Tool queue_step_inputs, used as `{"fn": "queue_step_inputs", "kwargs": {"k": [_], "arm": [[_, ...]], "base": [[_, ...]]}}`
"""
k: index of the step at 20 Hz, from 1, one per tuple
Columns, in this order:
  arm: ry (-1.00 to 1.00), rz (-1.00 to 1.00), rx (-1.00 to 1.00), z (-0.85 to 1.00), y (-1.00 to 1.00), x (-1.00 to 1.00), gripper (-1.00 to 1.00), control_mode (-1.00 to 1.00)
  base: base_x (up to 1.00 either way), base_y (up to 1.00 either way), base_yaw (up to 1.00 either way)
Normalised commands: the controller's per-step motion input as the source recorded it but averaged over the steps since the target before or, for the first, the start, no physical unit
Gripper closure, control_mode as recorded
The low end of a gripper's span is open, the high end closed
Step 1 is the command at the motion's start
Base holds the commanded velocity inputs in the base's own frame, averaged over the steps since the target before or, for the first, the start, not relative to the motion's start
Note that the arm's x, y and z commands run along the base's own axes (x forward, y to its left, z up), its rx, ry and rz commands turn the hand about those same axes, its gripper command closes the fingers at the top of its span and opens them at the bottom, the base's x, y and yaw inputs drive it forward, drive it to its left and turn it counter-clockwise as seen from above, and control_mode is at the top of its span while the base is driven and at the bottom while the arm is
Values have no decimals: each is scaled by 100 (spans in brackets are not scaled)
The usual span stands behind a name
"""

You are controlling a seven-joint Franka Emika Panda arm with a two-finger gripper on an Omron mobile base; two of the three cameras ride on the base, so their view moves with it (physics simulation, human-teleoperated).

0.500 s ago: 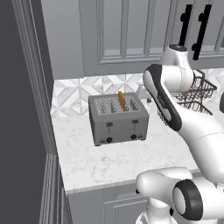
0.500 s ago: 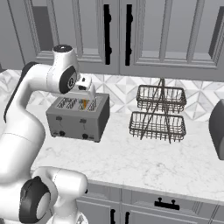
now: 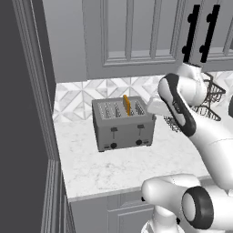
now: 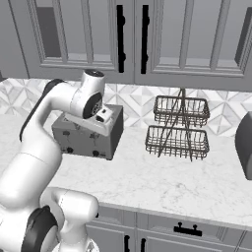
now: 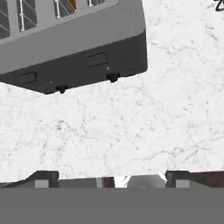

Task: Start the toaster. Once the lever pops up, take the bread to the plate on the dining counter.

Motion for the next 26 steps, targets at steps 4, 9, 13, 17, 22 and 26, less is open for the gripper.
{"fn": "queue_step_inputs", "kwargs": {"k": [4, 9, 13, 17, 22, 26], "arm": [[37, -21, 26, -86, 17, 40, -100, -100], [4, -15, 12, -38, 0, 40, -100, -100], [-15, -26, 1, 0, 7, 24, -100, -100], [-6, -24, 1, -35, 0, 26, -100, -100], [0, -18, 0, -52, 3, 35, -100, -100], [0, -3, 0, -16, 0, 17, -100, -100]], "base": [[0, 0, 0], [0, 0, 0], [0, 0, 0], [0, 0, 0], [0, 0, 0], [0, 0, 0]]}}
